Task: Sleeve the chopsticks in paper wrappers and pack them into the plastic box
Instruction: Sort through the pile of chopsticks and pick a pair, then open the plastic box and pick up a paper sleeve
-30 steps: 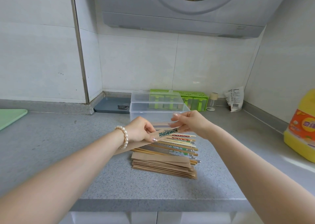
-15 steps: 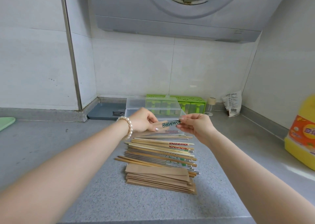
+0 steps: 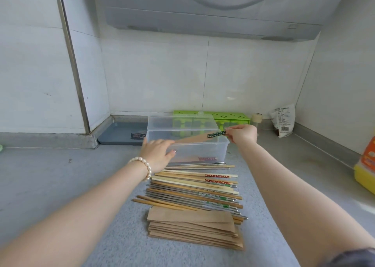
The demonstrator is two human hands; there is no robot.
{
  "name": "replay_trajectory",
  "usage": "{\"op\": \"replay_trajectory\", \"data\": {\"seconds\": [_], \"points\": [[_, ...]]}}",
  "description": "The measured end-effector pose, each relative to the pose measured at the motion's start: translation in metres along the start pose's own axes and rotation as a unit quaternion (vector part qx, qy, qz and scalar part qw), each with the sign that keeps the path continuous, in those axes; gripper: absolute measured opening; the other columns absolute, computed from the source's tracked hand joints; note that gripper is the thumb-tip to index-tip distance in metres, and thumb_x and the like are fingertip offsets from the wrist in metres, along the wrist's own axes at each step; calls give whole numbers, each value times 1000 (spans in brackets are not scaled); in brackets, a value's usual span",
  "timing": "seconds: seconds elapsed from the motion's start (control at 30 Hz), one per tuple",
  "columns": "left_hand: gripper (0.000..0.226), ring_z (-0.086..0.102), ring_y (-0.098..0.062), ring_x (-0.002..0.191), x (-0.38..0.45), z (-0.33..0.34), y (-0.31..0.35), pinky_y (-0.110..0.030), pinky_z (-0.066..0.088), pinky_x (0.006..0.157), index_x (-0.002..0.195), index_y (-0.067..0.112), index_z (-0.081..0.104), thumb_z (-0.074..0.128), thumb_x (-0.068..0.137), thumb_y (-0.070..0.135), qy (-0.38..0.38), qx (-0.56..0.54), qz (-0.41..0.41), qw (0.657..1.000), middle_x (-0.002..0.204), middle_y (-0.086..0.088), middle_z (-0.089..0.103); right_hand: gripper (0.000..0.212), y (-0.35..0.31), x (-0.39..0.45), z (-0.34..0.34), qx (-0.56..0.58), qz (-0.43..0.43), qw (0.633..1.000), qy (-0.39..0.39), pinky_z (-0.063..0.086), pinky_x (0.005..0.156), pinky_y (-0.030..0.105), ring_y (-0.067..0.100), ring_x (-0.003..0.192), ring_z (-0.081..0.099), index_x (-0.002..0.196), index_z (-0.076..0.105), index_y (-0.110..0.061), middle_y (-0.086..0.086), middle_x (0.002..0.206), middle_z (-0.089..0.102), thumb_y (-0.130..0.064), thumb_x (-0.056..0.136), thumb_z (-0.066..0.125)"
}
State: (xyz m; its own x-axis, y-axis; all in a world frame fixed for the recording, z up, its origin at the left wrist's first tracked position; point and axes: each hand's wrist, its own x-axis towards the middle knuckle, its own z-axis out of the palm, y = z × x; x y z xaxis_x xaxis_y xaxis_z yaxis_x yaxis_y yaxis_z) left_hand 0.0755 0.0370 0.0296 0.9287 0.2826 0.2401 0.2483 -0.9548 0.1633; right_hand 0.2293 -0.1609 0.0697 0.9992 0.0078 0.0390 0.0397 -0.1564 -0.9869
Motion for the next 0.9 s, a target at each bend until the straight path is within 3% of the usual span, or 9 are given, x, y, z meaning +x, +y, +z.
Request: {"op": "replay_trajectory", "data": {"seconds": [0.1,0.23,0.33,0.4,0.47,0.57,0.63,0.7,0.9], "points": [[44,40,-22,129,0,5,-3,-48,5,114,136,28,39,36,95,46,6,11,3,1000,137,1,48,5,7,-3,14,-105,-29,994,-32,45,55,23,11,61,55,81,69,-11,0,71,67,-16,84,69],[42,39,-23,128,-1,2,-8,-49,8,115,133,27,41,38,95,44,7,-9,4,1000,135,1,49,30,13,-10,27,-271,-90,955,-83,31,47,26,21,59,42,77,67,-11,1,58,51,-33,93,55],[40,40,-22,128,-4,-2,-11,-49,10,115,131,25,44,39,95,41,4,-31,-2,999,134,2,50,34,22,-11,25,-307,-165,933,-89,47,78,36,29,99,52,112,67,-15,9,101,63,-39,93,52],[42,40,-21,128,-7,-4,-13,-48,9,115,133,24,43,41,95,41,6,-42,-3,999,135,1,49,31,25,-22,14,-268,-230,933,-70,44,89,35,26,106,52,114,66,-16,8,117,55,-34,90,59],[48,37,-22,129,-14,-7,-12,-46,11,115,137,23,40,46,93,41,31,-35,3,999,137,-1,46,17,27,-38,-2,-226,-257,937,-74,43,74,28,19,87,55,98,68,-14,3,97,58,-26,87,65],[43,42,-20,122,-36,-11,3,-37,29,107,129,21,50,55,89,36,103,-53,38,993,128,0,51,9,34,-62,-27,-237,-216,928,-188,46,66,26,11,68,56,74,66,-18,-4,72,63,-18,81,72],[29,52,-16,108,-56,-13,22,-31,41,95,112,19,62,59,87,34,62,-124,66,988,112,3,58,14,42,-75,-40,-284,-189,902,-265,52,71,28,11,67,59,68,65,-21,-4,70,66,-16,77,75],[22,57,-11,95,-76,-11,44,-27,47,88,99,18,66,61,86,34,-47,-179,91,979,100,5,61,15,51,-86,-49,-315,-178,882,-301,52,73,27,12,68,60,68,66,-22,-2,72,67,-16,76,76],[35,58,-9,93,-96,5,76,-27,48,86,102,19,67,68,77,45,-156,-150,128,968,102,6,64,5,73,-93,-62,-368,-171,874,-266,51,75,27,14,75,60,78,70,-17,-6,75,64,-16,77,74]]}}
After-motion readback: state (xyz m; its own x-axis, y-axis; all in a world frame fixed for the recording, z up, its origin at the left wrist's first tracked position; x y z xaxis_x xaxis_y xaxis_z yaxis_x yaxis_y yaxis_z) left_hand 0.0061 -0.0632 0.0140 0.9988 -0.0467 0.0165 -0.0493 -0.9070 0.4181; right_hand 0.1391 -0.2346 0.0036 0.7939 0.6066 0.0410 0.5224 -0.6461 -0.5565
